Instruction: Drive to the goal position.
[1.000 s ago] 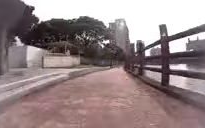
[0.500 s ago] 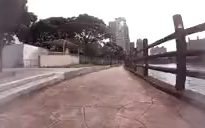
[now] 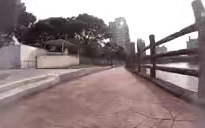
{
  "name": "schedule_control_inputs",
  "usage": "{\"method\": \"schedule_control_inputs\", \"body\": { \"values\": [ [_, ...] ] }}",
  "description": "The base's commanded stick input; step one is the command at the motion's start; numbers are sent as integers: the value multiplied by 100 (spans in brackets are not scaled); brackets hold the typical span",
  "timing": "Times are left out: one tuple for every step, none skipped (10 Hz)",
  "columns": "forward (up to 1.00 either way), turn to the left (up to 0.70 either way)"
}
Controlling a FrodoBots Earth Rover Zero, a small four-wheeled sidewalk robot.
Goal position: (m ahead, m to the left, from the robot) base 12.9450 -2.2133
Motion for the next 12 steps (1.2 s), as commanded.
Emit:
{"method": "schedule_control_inputs", "body": {
  "values": [
    [100, 0],
    [100, 0],
    [100, 0],
    [100, 0],
    [100, 0],
    [100, 0],
    [100, 0],
    [100, 0],
    [100, 0],
    [100, 0],
    [100, 0],
    [100, 0]
  ]
}}
